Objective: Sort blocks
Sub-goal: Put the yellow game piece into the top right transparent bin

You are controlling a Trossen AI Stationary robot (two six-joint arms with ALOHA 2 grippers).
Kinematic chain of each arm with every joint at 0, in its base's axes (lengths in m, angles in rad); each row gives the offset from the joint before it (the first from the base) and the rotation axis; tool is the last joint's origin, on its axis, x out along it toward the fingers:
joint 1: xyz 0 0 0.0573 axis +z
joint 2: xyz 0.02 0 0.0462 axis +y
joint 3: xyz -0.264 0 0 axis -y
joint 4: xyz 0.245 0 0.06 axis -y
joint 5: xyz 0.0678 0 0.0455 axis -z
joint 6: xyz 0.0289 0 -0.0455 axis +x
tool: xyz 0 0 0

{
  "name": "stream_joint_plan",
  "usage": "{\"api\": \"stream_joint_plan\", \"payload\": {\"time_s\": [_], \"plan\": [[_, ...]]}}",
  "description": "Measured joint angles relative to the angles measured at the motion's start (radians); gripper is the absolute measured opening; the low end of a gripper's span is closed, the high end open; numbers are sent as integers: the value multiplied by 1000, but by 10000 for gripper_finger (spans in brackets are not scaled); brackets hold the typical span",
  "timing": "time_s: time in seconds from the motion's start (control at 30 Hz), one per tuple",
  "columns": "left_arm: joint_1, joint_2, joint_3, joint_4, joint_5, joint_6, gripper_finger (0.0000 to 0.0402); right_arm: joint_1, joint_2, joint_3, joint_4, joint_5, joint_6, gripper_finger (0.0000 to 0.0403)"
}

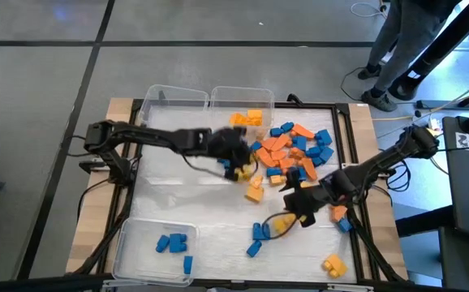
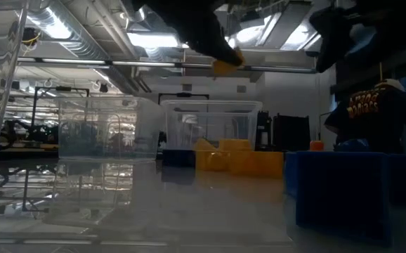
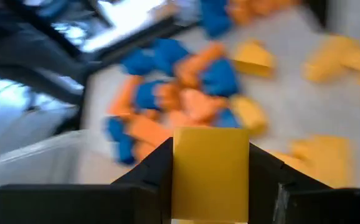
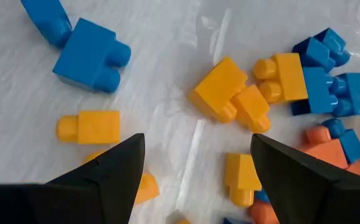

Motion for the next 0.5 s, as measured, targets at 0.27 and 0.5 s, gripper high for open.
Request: {"api": "stream_joint_plan", "payload": {"time_s": [0.27,0.5], "plan": [[226,7,0,116,-3,-114,124,79,87,0,104,44,25,294],[376,31,-1,189,-4,-267,126,86,204,0,262,35,25,294]]}}
